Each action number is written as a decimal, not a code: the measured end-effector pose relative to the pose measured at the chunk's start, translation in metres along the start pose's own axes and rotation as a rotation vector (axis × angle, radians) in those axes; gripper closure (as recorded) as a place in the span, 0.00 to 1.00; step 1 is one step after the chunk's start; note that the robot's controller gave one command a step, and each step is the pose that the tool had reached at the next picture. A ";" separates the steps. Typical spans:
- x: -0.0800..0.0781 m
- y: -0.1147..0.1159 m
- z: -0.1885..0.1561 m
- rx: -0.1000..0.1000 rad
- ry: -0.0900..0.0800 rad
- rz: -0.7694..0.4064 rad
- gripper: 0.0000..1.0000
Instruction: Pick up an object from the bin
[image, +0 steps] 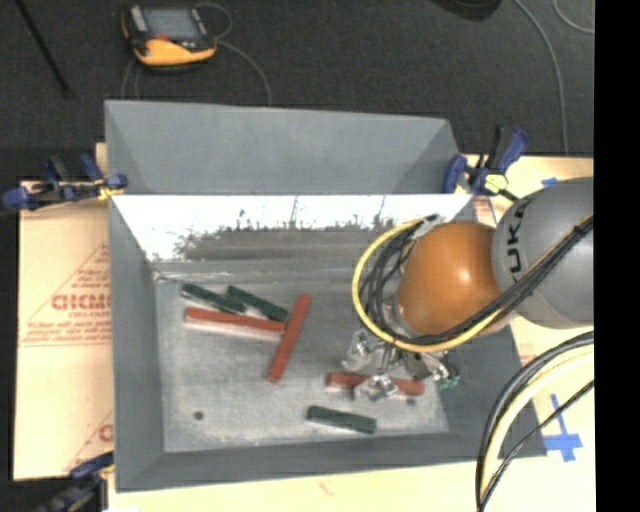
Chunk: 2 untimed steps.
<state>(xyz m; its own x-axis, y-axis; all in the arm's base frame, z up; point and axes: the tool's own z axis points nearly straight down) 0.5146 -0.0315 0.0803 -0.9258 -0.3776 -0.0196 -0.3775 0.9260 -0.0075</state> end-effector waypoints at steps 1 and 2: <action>0.001 0.000 0.000 -0.001 0.005 0.000 1.00; -0.001 -0.005 -0.129 -0.007 0.015 -0.065 1.00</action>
Offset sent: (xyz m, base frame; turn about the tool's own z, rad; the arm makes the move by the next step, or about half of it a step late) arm -0.0009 -0.0041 0.1283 -0.0683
